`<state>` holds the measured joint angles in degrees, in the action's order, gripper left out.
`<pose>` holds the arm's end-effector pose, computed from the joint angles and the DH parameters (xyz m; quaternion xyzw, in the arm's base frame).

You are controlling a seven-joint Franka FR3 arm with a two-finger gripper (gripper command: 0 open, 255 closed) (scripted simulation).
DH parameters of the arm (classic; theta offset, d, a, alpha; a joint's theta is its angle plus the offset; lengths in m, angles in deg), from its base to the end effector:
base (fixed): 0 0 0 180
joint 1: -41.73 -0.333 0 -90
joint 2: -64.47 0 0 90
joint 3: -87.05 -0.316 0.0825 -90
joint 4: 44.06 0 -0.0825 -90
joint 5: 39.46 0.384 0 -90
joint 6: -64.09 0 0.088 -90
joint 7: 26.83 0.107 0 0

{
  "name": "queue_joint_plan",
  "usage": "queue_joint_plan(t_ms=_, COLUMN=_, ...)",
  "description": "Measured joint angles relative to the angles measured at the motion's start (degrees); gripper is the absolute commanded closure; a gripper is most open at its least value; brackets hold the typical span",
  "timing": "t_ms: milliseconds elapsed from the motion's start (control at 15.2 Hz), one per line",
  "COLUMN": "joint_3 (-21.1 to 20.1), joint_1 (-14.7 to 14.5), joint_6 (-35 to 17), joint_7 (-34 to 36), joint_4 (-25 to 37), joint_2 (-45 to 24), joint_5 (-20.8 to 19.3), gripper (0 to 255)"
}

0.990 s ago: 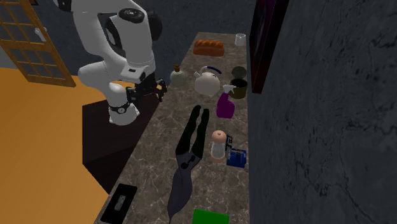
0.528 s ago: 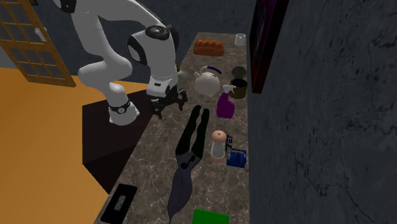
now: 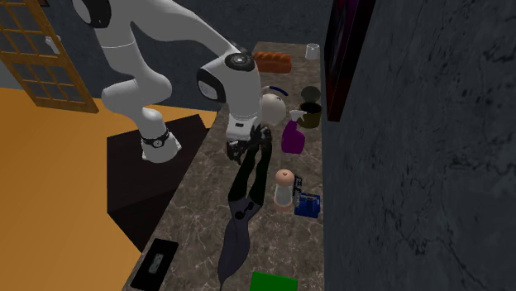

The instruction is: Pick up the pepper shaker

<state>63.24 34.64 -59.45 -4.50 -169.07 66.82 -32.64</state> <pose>0.4495 0.2759 0.4070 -0.9982 -0.0420 0.0131 0.0399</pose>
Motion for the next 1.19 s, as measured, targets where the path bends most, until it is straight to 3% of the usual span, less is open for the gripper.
queue_joint_plan(t_ms=528, joint_3=-1.6, joint_1=-3.8, joint_6=-5.5, joint_7=7.5, joint_4=12.6, joint_2=-16.3, joint_5=-6.0, gripper=0)
queue_joint_plan(t_ms=1056, joint_3=-1.0, joint_1=-4.8, joint_6=-10.2, joint_7=8.6, joint_4=12.5, joint_2=-20.9, joint_5=-8.0, gripper=0)
queue_joint_plan(t_ms=1122, joint_3=-0.9, joint_1=-4.9, joint_6=-10.4, joint_7=8.7, joint_4=12.4, joint_2=-21.1, joint_5=-8.1, gripper=255)
queue_joint_plan(t_ms=1188, joint_3=-0.9, joint_1=-4.9, joint_6=-10.6, joint_7=8.7, joint_4=12.3, joint_2=-21.1, joint_5=-8.1, gripper=255)
